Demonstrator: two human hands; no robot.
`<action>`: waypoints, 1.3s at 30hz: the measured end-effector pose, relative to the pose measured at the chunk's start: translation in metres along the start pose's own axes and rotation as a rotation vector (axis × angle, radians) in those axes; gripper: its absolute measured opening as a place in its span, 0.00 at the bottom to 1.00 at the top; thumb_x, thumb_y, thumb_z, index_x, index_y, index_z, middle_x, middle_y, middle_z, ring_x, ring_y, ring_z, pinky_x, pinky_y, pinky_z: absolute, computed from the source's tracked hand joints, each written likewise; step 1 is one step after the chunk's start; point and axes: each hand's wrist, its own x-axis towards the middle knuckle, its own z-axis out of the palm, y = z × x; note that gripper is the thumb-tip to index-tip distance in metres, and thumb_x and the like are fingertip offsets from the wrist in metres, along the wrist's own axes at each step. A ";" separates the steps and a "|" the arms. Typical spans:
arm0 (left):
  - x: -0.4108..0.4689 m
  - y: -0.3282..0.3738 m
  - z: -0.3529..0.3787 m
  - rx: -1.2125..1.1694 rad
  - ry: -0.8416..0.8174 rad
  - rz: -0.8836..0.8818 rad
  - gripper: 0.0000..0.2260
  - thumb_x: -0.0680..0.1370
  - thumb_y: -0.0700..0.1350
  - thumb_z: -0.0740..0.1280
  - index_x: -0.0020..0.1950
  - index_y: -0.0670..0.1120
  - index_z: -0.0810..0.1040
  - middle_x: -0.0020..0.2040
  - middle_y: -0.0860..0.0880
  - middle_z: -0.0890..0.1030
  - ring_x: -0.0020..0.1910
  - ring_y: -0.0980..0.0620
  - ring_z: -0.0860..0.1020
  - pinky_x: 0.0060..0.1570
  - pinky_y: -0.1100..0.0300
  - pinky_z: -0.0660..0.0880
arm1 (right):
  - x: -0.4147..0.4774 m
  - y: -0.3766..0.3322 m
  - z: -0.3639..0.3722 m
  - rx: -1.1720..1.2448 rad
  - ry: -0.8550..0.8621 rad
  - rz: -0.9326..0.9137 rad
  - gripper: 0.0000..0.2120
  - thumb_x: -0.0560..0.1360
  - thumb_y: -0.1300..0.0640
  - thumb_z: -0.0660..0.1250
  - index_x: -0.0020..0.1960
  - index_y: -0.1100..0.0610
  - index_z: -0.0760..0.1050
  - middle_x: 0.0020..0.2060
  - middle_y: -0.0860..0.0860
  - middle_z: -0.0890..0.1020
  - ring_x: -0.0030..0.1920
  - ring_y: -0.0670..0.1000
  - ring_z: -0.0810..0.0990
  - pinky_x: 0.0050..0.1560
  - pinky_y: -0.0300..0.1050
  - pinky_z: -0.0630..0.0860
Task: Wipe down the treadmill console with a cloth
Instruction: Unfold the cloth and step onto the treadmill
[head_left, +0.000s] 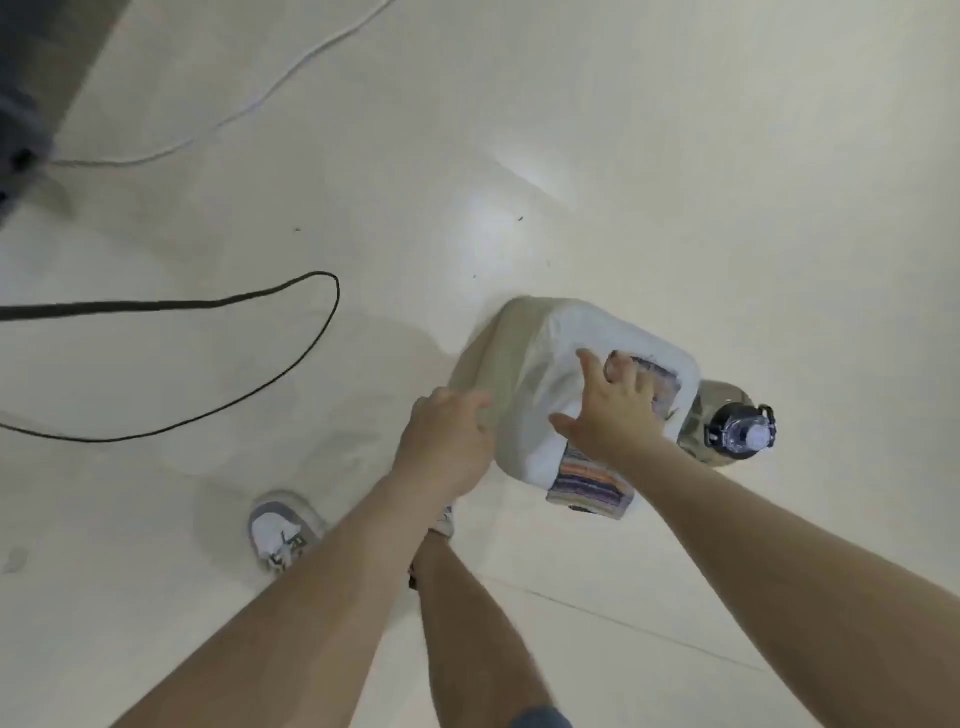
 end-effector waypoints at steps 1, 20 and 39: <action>0.009 0.002 0.012 -0.007 -0.032 0.008 0.20 0.78 0.42 0.58 0.70 0.52 0.70 0.66 0.44 0.70 0.66 0.43 0.67 0.62 0.56 0.67 | 0.010 0.008 0.010 0.041 0.023 0.037 0.41 0.72 0.42 0.69 0.75 0.45 0.47 0.73 0.59 0.54 0.72 0.66 0.54 0.66 0.63 0.63; 0.031 0.060 -0.001 -0.655 -0.108 -0.111 0.19 0.80 0.57 0.58 0.45 0.45 0.81 0.38 0.49 0.83 0.38 0.51 0.82 0.39 0.57 0.78 | -0.013 -0.006 -0.031 1.567 -0.204 0.170 0.15 0.78 0.43 0.63 0.63 0.45 0.74 0.56 0.48 0.81 0.56 0.48 0.80 0.51 0.49 0.78; -0.245 0.225 -0.329 -0.481 0.147 0.158 0.12 0.76 0.51 0.69 0.48 0.42 0.80 0.38 0.45 0.81 0.37 0.47 0.79 0.36 0.58 0.74 | -0.257 -0.113 -0.360 1.246 0.062 -0.570 0.04 0.77 0.62 0.67 0.50 0.58 0.80 0.41 0.58 0.84 0.36 0.48 0.83 0.35 0.41 0.80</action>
